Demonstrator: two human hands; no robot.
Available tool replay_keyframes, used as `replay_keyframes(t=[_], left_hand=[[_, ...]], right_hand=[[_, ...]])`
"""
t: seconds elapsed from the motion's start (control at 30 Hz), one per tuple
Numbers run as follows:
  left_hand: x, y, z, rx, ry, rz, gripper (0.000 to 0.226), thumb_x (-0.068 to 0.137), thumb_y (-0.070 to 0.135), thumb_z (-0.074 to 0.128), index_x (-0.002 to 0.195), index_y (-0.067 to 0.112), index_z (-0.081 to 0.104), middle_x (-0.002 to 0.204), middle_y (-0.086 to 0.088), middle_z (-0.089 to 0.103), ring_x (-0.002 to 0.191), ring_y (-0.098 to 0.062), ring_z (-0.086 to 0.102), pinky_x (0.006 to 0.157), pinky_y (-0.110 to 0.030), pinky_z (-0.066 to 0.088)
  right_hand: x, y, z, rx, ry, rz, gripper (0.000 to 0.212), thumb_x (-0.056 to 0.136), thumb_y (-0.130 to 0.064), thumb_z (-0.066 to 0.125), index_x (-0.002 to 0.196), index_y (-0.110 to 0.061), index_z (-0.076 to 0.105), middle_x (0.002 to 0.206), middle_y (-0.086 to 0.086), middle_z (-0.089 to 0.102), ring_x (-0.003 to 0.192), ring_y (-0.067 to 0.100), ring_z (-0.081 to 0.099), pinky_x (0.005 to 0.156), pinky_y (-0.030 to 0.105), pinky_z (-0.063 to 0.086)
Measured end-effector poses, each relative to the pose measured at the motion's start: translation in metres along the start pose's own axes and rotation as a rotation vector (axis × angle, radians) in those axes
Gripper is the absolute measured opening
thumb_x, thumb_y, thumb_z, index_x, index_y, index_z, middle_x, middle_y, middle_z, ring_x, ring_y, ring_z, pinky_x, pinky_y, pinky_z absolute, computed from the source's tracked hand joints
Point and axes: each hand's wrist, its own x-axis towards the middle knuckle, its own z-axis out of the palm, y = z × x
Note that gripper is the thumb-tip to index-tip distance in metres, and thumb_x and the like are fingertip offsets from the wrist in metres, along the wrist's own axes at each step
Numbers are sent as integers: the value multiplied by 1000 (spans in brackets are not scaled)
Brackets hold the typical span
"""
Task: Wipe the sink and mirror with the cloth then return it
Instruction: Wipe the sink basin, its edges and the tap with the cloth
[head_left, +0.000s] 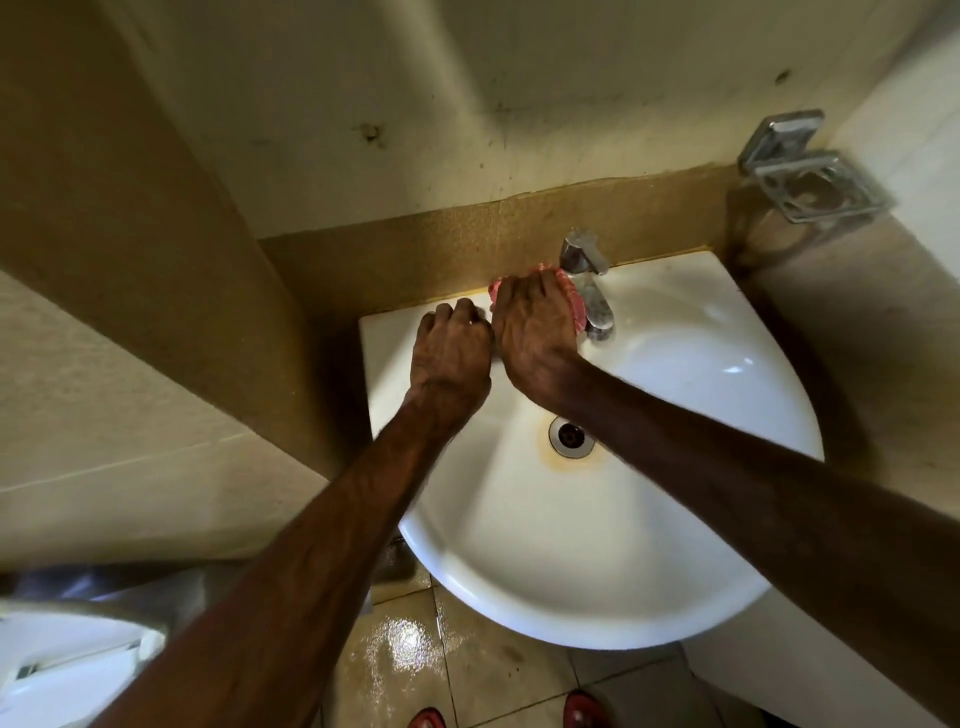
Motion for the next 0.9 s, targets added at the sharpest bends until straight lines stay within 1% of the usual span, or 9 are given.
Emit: replay_keyframes(t=[0.07, 0.13, 0.27, 0.43, 0.53, 0.67, 0.73, 0.83, 0.9], left_hand=[[2, 2, -2, 13, -8, -6, 52, 82, 3, 65, 133, 10, 60, 135, -11, 54, 125, -31, 50, 110, -38, 40], [3, 3, -3, 10, -8, -9, 50, 82, 3, 65, 131, 11, 62, 133, -10, 55, 125, -31, 51, 109, -38, 41], [1, -1, -1, -5, -2, -5, 49, 80, 3, 65, 129, 10, 62, 132, -9, 56, 122, -31, 52, 106, -38, 40], [0, -6, 3, -27, 7, -13, 50, 79, 4, 62, 129, 10, 63, 139, -3, 53, 125, -29, 51, 109, -37, 39], [1, -6, 5, -45, 13, -20, 53, 79, 5, 64, 132, 10, 61, 140, -4, 53, 127, -29, 50, 110, -38, 39], [1, -8, 6, -70, 18, -21, 54, 81, 5, 64, 134, 12, 61, 142, -3, 52, 129, -28, 49, 111, -38, 38], [1, -9, 4, -58, 6, -10, 53, 80, 5, 64, 132, 13, 63, 142, -2, 52, 129, -28, 49, 112, -39, 38], [-1, -9, 3, -39, 2, -6, 51, 79, 4, 64, 130, 13, 65, 142, -1, 52, 128, -28, 49, 113, -39, 37], [-3, -9, 5, -42, 1, -6, 53, 80, 3, 64, 131, 13, 64, 143, -1, 52, 128, -28, 49, 113, -39, 37]], right_hand=[[-5, 8, -2, -68, -9, -45, 35, 103, -25, 49, 133, -7, 50, 118, 8, 63, 114, 27, 60, 107, 38, 41], [-10, 11, -5, -197, -48, -114, 34, 102, -23, 48, 133, -8, 54, 120, 9, 60, 115, 29, 57, 104, 40, 39], [6, 3, -9, -317, -130, -126, 40, 106, -33, 40, 134, -14, 61, 126, 9, 63, 125, 34, 55, 112, 47, 31], [19, 4, -22, -163, -191, -146, 33, 107, -32, 40, 120, -22, 68, 120, 2, 70, 122, 29, 62, 121, 53, 23], [9, 1, -17, -242, -130, -170, 30, 104, -38, 45, 115, -22, 69, 110, -1, 71, 115, 28, 65, 121, 54, 22], [-9, -1, -11, -271, -96, -264, 38, 103, -39, 47, 132, -17, 59, 122, 5, 66, 124, 26, 60, 125, 58, 15], [-5, 4, -11, -222, -104, -223, 41, 103, -39, 47, 136, -17, 57, 127, 6, 64, 127, 27, 58, 126, 58, 14], [2, 6, -12, -83, -153, -146, 36, 103, -35, 47, 131, -17, 61, 126, 5, 65, 124, 28, 61, 126, 56, 17], [-3, 6, -11, -50, -122, -156, 33, 101, -31, 49, 128, -18, 61, 121, 5, 65, 117, 28, 64, 122, 53, 28]])
